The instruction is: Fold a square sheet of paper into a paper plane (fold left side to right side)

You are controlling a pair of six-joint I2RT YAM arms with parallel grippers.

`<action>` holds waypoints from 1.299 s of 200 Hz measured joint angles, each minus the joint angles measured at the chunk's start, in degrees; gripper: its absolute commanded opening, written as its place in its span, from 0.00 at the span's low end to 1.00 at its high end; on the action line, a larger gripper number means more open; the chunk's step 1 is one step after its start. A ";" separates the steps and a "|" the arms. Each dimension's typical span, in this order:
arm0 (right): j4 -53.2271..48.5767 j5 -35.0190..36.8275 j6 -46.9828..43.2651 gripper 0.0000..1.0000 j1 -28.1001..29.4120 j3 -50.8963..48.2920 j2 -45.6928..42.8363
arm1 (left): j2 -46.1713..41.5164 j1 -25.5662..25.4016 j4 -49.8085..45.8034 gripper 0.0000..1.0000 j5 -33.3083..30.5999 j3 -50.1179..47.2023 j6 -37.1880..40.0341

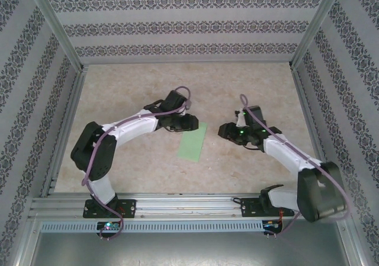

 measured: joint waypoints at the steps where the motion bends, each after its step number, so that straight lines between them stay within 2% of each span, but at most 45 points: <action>1: 0.15 0.02 0.11 0.36 0.22 0.02 0.20 | -0.11 0.11 0.11 0.42 0.02 -0.17 0.00; 29: 5.18 1.05 4.24 0.19 6.97 2.10 7.74 | -3.61 3.41 3.91 0.41 1.40 -6.86 -0.20; 51: 7.82 1.77 6.38 0.04 10.54 5.14 14.14 | -5.64 4.92 5.70 0.39 2.05 -10.82 -0.39; 62: 8.74 2.34 6.99 0.00 11.85 6.36 16.68 | -6.29 5.42 6.25 0.38 2.34 -12.11 -0.42; 133: 10.45 5.60 8.11 0.00 13.35 7.54 21.27 | -7.58 6.03 6.78 0.35 2.71 -14.12 -0.33; 176: 11.06 4.61 7.15 0.00 13.29 7.82 24.65 | -7.43 6.08 6.71 0.34 3.17 -14.05 0.07; 260: 6.45 -0.07 -6.86 0.00 11.41 13.88 28.98 | -3.98 6.38 4.68 0.33 6.67 -13.44 0.74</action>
